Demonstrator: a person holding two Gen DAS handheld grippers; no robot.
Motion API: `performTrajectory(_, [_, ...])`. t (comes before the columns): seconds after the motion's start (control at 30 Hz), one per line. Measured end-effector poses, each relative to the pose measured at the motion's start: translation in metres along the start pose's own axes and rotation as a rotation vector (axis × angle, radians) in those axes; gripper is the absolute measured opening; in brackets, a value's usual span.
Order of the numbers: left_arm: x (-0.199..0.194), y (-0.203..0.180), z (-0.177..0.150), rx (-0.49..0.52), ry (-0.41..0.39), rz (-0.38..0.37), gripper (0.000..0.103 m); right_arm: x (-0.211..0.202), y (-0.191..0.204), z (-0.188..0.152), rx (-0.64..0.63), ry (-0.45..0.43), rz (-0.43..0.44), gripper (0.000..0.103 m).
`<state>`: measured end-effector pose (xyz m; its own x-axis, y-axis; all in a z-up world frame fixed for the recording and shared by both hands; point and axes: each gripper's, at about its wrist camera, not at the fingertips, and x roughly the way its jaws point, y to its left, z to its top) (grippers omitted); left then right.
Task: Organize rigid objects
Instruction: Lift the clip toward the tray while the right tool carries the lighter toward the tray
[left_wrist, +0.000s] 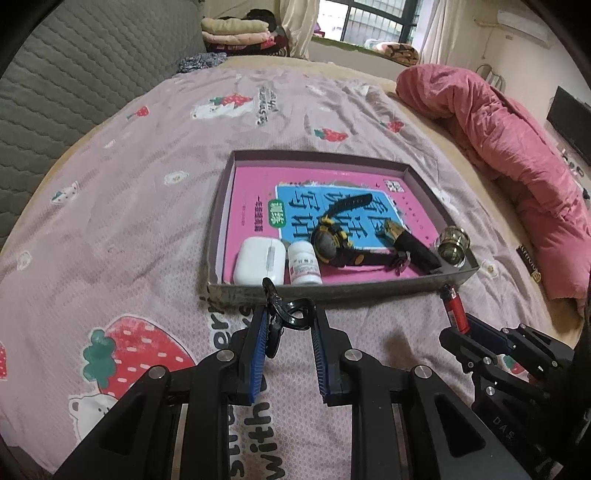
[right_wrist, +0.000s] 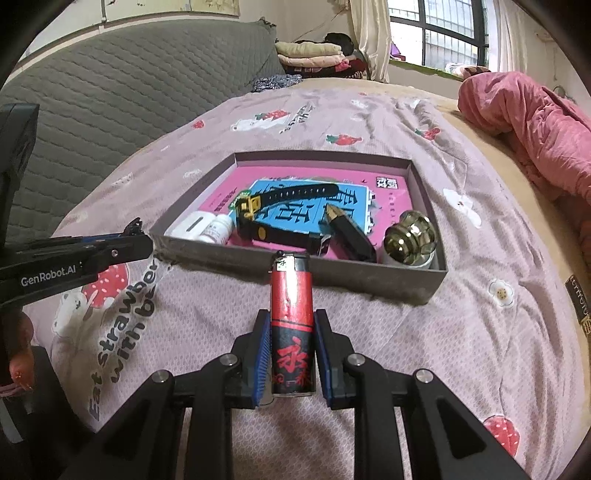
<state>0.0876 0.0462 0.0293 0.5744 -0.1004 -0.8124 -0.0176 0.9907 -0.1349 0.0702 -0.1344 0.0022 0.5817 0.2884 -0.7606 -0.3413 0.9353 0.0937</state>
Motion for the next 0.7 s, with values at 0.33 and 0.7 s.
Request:
performTrajectory(0.33, [-0.009, 0.004, 0.015, -0.003, -0.048, 0.003, 0.023, -0.014, -0.021, 0.022, 0.041, -0.063, -0.024, 0.023])
performTrajectory(0.7, [-0.013, 0.013, 0.031, -0.017, -0.086, 0.005, 0.023, -0.022, -0.034, 0.041, 0.061, -0.110, -0.045, 0.023])
